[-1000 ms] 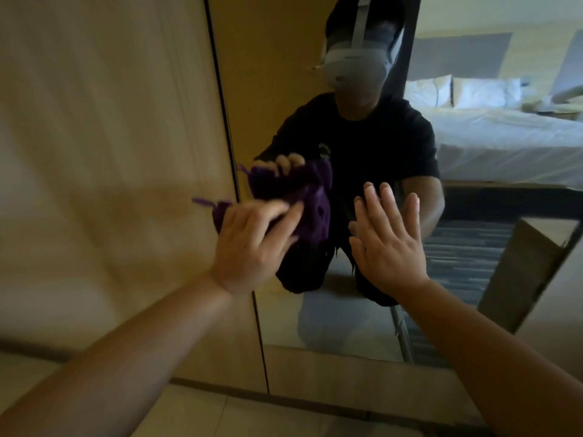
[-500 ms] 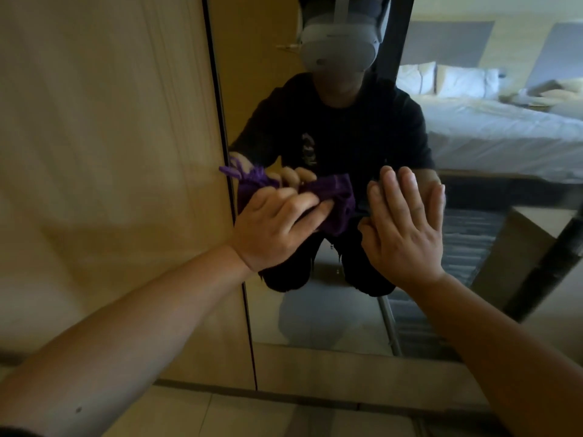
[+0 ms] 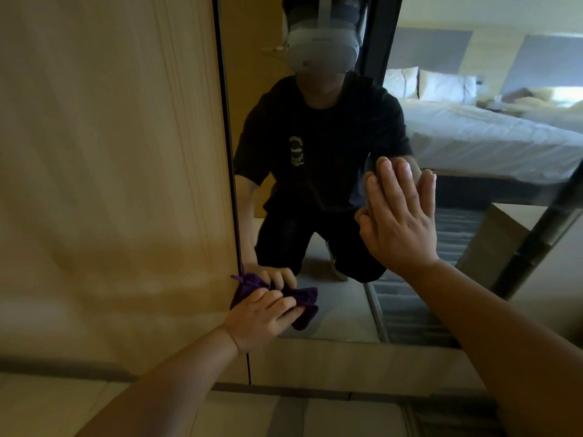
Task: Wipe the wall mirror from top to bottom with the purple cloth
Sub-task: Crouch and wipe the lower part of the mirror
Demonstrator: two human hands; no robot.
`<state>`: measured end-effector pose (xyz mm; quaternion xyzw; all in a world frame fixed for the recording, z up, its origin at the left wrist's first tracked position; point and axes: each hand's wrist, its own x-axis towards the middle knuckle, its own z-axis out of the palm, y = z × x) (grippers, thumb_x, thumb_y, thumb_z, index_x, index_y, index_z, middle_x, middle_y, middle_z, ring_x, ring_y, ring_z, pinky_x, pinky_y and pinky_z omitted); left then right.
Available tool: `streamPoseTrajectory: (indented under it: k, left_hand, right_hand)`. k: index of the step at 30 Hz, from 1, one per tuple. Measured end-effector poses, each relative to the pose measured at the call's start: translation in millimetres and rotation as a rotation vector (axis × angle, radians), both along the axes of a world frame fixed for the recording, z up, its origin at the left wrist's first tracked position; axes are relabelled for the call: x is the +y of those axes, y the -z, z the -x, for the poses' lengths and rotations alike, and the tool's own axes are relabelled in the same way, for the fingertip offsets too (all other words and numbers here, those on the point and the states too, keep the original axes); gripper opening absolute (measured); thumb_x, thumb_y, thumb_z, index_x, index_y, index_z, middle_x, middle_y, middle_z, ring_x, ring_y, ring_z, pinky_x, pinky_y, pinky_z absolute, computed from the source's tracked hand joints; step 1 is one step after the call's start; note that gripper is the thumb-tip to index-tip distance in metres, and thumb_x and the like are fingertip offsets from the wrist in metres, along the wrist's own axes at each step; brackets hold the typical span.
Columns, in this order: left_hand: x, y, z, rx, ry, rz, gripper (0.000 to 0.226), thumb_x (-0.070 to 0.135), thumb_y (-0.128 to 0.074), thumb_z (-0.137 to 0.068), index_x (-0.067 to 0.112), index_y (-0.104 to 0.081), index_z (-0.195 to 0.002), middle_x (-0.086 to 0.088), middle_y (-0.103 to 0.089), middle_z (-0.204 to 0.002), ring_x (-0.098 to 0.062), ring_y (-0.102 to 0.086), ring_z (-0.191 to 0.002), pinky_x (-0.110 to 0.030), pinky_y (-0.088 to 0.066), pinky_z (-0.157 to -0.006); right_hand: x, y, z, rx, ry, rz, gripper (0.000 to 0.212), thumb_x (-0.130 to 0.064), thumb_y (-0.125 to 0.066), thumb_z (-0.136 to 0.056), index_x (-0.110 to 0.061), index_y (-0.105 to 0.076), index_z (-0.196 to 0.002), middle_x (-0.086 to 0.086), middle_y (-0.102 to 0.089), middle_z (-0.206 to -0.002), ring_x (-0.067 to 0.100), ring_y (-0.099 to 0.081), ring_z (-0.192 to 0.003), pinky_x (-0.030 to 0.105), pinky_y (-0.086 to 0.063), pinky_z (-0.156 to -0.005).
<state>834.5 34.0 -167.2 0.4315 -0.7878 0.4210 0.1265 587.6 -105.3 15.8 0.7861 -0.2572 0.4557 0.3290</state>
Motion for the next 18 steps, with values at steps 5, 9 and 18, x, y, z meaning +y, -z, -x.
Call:
streamPoseTrajectory:
  k: [5,9,18]
  left_hand:
    - [-4,-66,29,0.271,0.036,0.126,0.034,0.008,-0.059,-0.098,0.014,-0.060,-0.132,-0.005,-0.051,-0.118,-0.027,-0.060,-0.095,-0.041,-0.047,-0.080]
    - [-23,-186,61,0.408,0.131,0.433,0.035,0.010,-0.070,-0.096,0.014,-0.061,-0.130,-0.005,-0.051,-0.119,-0.029,-0.057,-0.098,-0.043,-0.045,-0.079]
    - [-80,-275,103,0.244,0.043,0.628,0.030,0.012,-0.069,-0.095,0.016,-0.070,-0.124,-0.007,-0.066,-0.111,-0.029,-0.062,-0.091,-0.042,-0.045,-0.077]
  right_hand:
    - [16,-13,20,0.066,-0.084,-0.131,0.056,-0.026,-0.046,-0.099,-0.008,-0.034,-0.151,0.012,-0.019,-0.162,0.029,-0.011,-0.152,0.051,-0.003,-0.123]
    - [13,-17,60,-0.022,-0.084,-0.186,0.062,-0.021,-0.052,-0.097,-0.009,-0.027,-0.152,0.016,-0.017,-0.161,0.033,-0.010,-0.151,0.054,-0.004,-0.122]
    - [-17,-14,95,-0.053,0.072,-0.247,0.059,-0.035,-0.039,-0.103,-0.013,-0.019,-0.155,0.011,-0.007,-0.164,0.030,-0.001,-0.153,0.060,-0.002,-0.120]
